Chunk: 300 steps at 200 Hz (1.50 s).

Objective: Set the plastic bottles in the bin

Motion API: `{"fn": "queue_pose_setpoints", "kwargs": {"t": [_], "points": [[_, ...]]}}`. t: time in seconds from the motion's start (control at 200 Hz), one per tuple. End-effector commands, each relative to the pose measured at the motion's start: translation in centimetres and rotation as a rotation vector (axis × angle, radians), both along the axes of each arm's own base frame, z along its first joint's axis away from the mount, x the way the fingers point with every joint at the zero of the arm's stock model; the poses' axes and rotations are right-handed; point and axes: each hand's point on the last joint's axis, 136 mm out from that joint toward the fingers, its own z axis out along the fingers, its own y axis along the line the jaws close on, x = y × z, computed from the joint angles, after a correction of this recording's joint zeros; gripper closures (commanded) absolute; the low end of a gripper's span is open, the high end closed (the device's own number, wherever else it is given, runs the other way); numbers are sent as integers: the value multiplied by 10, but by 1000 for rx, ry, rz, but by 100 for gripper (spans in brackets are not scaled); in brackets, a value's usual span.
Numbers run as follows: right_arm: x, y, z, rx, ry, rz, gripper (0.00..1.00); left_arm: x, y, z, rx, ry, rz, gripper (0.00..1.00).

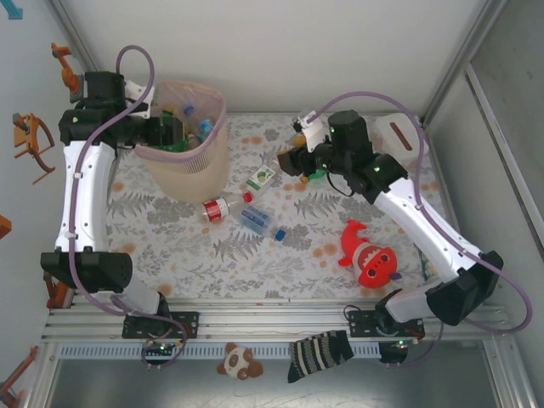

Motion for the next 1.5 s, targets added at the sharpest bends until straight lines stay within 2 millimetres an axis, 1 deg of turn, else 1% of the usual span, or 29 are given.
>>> {"fn": "queue_pose_setpoints", "kwargs": {"t": [0.0,0.085,0.18,0.386,0.476,0.616,0.741,0.816,0.931,1.157,1.392,1.497], "points": [[-15,2,-39,-96,42,58,42,-3,-6,20,-50,-103,-9,21],[-22,2,-65,-149,65,73,42,-8,-7,25,-66,-144,-10,20],[-31,4,-98,-212,105,95,42,-13,-7,31,-87,-198,-1,19],[-46,26,-159,-310,170,162,41,-21,-9,37,-116,-248,-2,18],[-47,36,-184,-345,195,185,40,-24,-10,36,-122,-253,-7,18],[-47,46,-223,-396,240,209,36,-28,-9,35,-123,-256,-6,17],[-47,53,-249,-421,279,229,34,-29,-10,34,-126,-253,-10,17],[-47,56,-262,-432,297,238,33,-29,-11,33,-131,-251,-11,17],[-47,60,-274,-442,309,244,33,-29,-11,34,-137,-252,-12,17],[-47,58,-296,-474,337,246,34,-30,-12,35,-141,-255,-14,16],[-50,57,-304,-484,349,255,41,-31,-12,33,-139,-250,-16,16],[-51,56,-303,-485,346,256,44,-32,-13,33,-141,-251,-20,16]]}}
